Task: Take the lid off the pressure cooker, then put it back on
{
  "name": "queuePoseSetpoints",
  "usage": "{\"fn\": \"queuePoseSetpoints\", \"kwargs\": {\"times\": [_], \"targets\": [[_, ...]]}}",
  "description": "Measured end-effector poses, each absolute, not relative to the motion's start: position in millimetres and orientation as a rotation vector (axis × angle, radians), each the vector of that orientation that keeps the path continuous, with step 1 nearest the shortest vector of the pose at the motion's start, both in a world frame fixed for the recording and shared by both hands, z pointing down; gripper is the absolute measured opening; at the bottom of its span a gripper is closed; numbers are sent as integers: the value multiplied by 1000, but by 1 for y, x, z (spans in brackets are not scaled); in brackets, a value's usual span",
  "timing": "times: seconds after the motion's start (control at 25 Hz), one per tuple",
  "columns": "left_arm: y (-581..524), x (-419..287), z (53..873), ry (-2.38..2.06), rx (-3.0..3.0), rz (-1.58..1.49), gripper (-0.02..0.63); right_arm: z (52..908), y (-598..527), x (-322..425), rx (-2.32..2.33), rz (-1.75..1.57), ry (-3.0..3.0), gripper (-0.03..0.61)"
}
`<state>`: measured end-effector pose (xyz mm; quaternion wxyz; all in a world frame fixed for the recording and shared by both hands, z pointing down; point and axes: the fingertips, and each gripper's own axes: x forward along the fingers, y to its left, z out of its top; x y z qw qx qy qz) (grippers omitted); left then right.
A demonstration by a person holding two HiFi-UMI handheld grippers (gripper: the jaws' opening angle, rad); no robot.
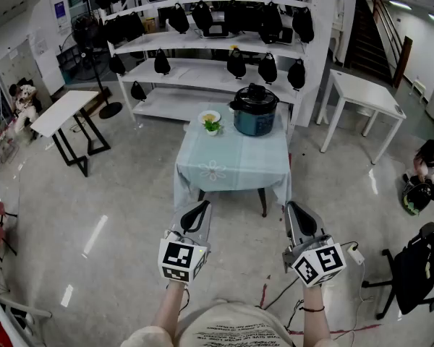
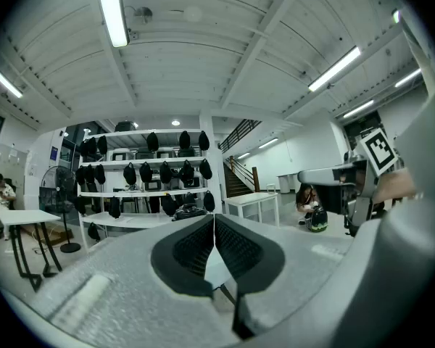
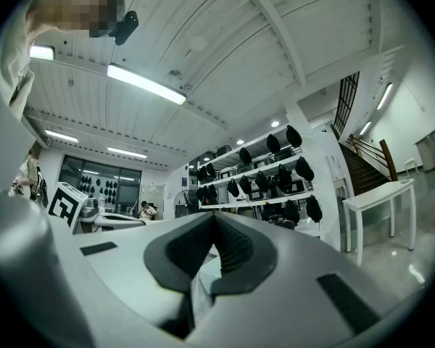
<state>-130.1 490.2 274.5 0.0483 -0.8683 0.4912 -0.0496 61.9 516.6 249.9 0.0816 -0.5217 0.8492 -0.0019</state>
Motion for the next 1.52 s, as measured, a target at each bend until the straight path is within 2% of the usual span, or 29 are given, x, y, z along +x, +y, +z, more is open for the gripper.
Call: {"fn": "queuePoseSetpoints", "kwargs": {"times": [0.6, 0.68, 0.8, 0.96, 1.12, 1.24, 1.52], "targets": [[507, -108, 285, 1475, -2718, -70, 31, 267, 525, 80, -1477, -48, 2543, 9], [510, -106, 289, 1484, -2713, -79, 37, 273, 528, 81, -1474, -34, 2552, 40], [513, -104, 293, 1502, -2711, -77, 85, 281, 529, 83, -1487, -31, 2572, 66], [514, -103, 291, 1523, -2696, -76, 126, 282, 527, 86, -1487, -48, 2561, 160], [509, -99, 294, 1538, -2683, -79, 209, 284, 522, 92, -1481, -62, 2547, 247], [507, -99, 296, 1545, -2679, -87, 231, 286, 518, 94, -1481, -82, 2545, 267], [487, -98, 300, 1534, -2669, -105, 249, 292, 497, 96, -1483, -85, 2558, 267]]}}
